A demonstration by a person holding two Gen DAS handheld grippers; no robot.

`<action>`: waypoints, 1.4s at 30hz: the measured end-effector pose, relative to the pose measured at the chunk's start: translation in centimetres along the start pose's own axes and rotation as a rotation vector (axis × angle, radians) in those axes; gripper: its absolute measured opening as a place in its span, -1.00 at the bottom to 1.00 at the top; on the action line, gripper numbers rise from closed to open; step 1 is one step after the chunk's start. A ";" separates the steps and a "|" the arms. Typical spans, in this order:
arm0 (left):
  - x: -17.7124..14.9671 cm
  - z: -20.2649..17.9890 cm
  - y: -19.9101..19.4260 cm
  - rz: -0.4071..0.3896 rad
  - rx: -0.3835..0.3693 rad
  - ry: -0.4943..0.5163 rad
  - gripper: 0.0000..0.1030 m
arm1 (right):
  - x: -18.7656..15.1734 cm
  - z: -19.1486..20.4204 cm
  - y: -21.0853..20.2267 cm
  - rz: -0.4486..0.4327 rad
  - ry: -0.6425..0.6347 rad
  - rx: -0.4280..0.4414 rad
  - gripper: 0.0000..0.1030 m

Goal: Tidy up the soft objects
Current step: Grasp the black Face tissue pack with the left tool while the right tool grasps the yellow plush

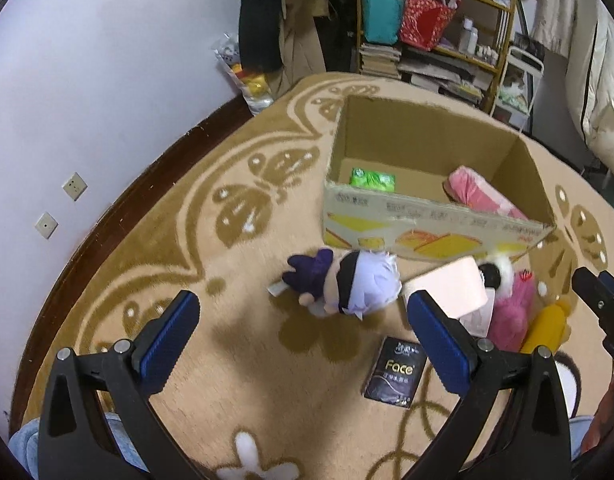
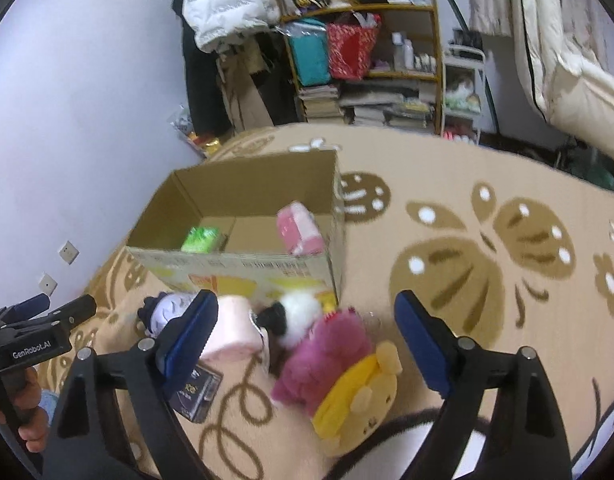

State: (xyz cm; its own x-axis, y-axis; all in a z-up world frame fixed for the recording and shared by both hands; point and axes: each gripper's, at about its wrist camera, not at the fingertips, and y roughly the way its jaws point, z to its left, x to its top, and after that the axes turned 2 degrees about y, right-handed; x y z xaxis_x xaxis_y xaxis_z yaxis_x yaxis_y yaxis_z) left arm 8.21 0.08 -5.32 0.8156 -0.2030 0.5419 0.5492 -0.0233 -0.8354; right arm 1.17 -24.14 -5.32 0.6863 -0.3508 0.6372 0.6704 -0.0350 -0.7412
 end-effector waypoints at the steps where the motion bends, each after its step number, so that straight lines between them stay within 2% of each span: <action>1: 0.0 -0.1 0.1 0.005 -0.003 0.005 0.99 | -0.3 -0.4 0.4 0.019 0.008 -0.004 0.77; 8: -1.0 -2.3 2.1 0.072 -0.010 0.083 0.99 | -1.6 -1.8 2.1 0.102 0.054 -0.016 0.51; 12: -1.5 -3.6 3.1 0.103 -0.017 0.116 0.99 | -2.3 -2.4 2.8 0.135 0.080 -0.029 0.45; 15: -1.9 -4.6 4.0 0.130 -0.034 0.138 0.99 | -2.7 -3.1 3.4 0.167 0.108 -0.033 0.43; 27: -3.1 -6.6 7.2 0.230 -0.020 0.209 0.99 | -3.6 -4.2 5.7 0.267 0.163 -0.044 0.38; 28: -3.2 -6.8 7.4 0.239 -0.019 0.217 0.99 | -3.7 -4.3 5.8 0.273 0.165 -0.047 0.33; 30: -3.7 -7.2 8.0 0.264 -0.014 0.238 0.99 | -3.7 -4.2 5.9 0.278 0.157 -0.063 0.10; 31: -3.9 -7.4 8.2 0.273 -0.009 0.249 0.99 | -3.7 -4.2 5.9 0.278 0.156 -0.065 0.06; 36: -4.6 -8.5 9.1 0.296 0.014 0.300 0.99 | -3.7 -4.4 5.8 0.281 0.174 -0.060 -0.06; 42: -5.8 -9.9 10.2 0.332 0.047 0.367 0.99 | -3.8 -4.5 5.7 0.280 0.183 -0.056 -0.08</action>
State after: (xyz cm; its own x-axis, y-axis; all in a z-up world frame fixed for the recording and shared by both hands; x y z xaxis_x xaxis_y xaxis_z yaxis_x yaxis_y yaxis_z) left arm 7.29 -8.64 -17.84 0.8346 -0.5232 0.1723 0.2855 0.1435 -0.9476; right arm 1.10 -27.24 -12.93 0.7760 -0.5161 0.3625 0.4431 0.0370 -0.8957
